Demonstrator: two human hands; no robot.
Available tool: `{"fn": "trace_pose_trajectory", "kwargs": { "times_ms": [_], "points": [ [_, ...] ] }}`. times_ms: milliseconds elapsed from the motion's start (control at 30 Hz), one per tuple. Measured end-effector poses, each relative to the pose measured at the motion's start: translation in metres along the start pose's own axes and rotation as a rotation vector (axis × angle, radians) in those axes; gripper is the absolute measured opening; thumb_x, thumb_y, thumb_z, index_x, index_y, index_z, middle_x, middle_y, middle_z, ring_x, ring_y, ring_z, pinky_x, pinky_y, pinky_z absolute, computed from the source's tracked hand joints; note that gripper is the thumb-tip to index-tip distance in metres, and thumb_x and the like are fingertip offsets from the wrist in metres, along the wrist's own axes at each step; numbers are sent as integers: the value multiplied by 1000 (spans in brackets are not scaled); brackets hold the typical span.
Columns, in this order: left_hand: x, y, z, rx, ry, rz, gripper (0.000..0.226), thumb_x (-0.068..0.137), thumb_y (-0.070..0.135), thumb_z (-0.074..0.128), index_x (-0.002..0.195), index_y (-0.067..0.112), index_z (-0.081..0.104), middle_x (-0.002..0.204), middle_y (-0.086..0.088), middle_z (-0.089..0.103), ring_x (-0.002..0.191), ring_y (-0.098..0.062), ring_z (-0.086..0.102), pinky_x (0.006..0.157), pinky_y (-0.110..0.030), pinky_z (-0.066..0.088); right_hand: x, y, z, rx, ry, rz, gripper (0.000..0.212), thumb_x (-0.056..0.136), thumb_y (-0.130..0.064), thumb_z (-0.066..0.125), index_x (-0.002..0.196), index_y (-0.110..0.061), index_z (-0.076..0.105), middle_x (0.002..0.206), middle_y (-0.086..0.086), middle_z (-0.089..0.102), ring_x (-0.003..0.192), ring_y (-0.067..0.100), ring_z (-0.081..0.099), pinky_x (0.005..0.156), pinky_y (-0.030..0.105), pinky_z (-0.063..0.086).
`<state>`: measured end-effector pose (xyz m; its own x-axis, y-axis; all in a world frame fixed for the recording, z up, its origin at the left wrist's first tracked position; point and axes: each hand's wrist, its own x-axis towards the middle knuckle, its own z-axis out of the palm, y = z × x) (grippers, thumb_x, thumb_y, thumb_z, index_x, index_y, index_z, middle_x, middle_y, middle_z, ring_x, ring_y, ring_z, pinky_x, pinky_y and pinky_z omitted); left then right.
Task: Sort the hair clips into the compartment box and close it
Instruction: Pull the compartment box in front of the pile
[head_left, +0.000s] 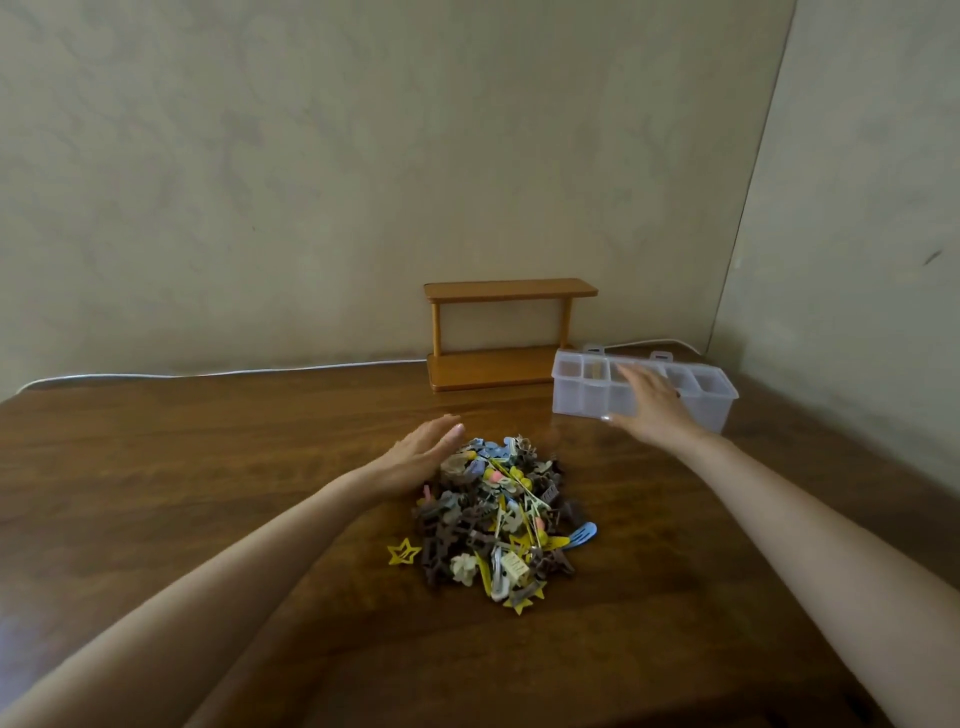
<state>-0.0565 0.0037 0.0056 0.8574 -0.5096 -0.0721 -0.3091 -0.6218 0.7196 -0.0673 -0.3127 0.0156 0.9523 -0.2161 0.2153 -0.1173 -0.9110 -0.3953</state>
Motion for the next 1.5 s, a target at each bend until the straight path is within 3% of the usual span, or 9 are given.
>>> {"fn": "trace_pose_trajectory", "kwargs": {
  "times_ms": [100,200,433,633,733,900,1267,1367,1500],
  "points": [
    [33,-5,1,87,-61,-53,115,53,97,8,146,32,19,157,-1,13,144,-21,8,116,-52,6,8,6,5,-72,-43,52,76,86,-34,64,147,-19,21,152,8,24,140,28,21,115,47,20],
    [52,5,12,193,-91,-45,92,70,79,-3,146,34,17,157,-4,7,144,-22,-2,115,-49,-11,11,4,7,-129,-36,62,65,89,-30,59,145,-23,27,148,8,29,137,30,25,114,49,21],
    [58,22,26,197,-300,15,75,78,78,5,142,44,25,157,1,3,142,-29,-14,111,-56,-15,5,-10,-1,-99,29,-40,43,93,-12,49,132,-30,49,142,2,44,133,26,32,104,42,31],
    [44,23,24,84,-425,92,59,89,66,11,134,43,42,153,4,23,142,-23,11,114,-54,4,-3,-32,5,45,-42,-182,49,93,-1,38,126,-34,56,135,1,51,125,23,43,95,38,43],
    [32,19,21,-30,-427,114,63,86,70,15,130,40,49,146,7,38,135,-15,31,108,-37,22,-11,-43,5,150,-44,-251,52,90,4,40,120,-33,61,121,-7,63,112,12,55,91,35,47],
    [16,3,10,-333,-133,203,78,71,78,43,120,20,59,124,3,61,112,-9,58,98,-30,45,-22,-58,11,321,-94,-312,55,85,12,44,113,-31,64,105,-14,65,103,-2,57,95,31,47],
    [-6,-17,4,-326,438,277,9,91,16,55,93,17,64,88,-4,68,79,-18,64,66,-24,53,-33,-58,15,578,-88,-339,44,84,12,54,106,-25,66,106,-9,69,99,-3,64,92,25,51],
    [0,-20,8,-127,669,379,18,85,16,62,97,28,56,98,4,57,85,-10,54,71,-20,45,-37,-60,14,619,-123,-373,42,84,11,55,103,-25,66,104,-6,71,99,0,65,91,24,51],
    [12,-27,9,67,583,362,29,81,35,67,108,31,58,119,7,38,114,-6,31,96,-25,32,-36,-63,15,609,-134,-399,38,84,12,55,102,-20,68,102,-6,71,98,0,65,91,22,50]
  ]
}}
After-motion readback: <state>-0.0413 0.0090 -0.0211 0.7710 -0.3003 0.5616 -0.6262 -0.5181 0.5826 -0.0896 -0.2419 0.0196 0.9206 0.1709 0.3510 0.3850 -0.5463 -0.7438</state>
